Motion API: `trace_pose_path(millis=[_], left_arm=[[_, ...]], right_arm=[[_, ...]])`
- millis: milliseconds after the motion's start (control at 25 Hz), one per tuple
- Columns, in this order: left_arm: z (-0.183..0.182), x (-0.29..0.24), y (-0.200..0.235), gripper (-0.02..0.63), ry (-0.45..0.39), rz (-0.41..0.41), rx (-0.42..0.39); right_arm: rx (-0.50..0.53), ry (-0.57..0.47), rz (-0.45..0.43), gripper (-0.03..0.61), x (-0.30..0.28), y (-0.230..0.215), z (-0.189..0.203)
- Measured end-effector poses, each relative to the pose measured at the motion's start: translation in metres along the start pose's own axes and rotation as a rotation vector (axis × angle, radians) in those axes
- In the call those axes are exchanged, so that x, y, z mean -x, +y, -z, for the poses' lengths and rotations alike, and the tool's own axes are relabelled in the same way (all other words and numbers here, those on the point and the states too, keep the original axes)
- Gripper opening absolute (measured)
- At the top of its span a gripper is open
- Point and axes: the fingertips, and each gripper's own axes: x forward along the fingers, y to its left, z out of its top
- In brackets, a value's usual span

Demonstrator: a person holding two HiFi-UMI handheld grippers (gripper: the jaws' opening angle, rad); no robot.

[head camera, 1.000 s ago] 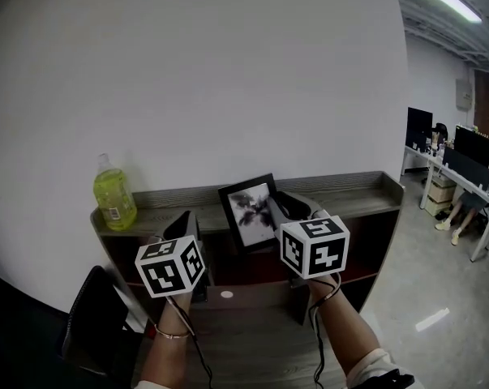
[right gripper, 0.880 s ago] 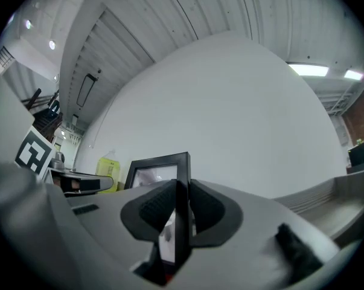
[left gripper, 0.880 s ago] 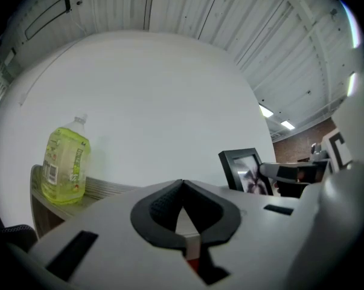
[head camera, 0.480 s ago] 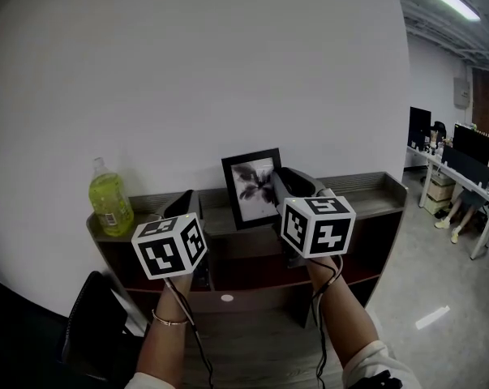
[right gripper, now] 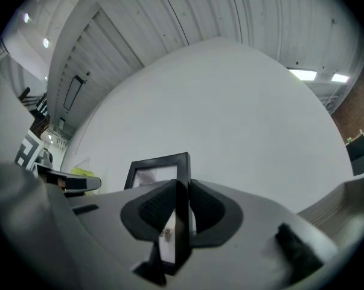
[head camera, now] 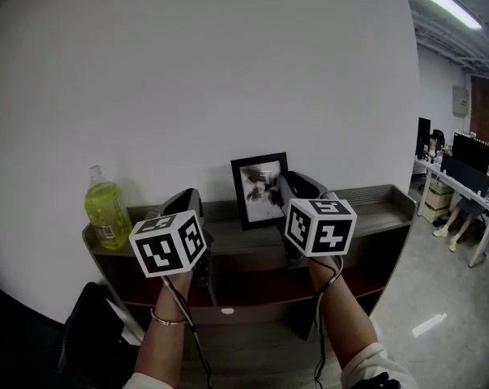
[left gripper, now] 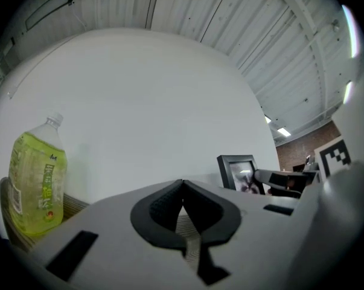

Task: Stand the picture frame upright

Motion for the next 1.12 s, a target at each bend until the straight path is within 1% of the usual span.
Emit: trace_pose_path(millis=[320, 520, 840, 1120], left_arm=[[0.003, -0.017, 0.005, 0.012, 0.028, 0.005, -0.003], [0.012, -0.025, 0.009, 0.012, 0.053, 0.009, 0.001], [0.019, -0.036, 0.016, 0.012, 0.081, 0.012, -0.01], [0.027, -0.041, 0.025, 0.012, 0.094, 0.018, 0.001]], right_arm=[[-0.025, 0.06, -0.002, 0.083, -0.022, -0.004, 0.021], [-0.049, 0.071, 0.016, 0.083, -0.028, -0.007, 0.03], [-0.056, 0.095, 0.063, 0.083, -0.037, -0.02, 0.038], [-0.026, 0.109, 0.106, 0.083, -0.043, -0.024, 0.039]])
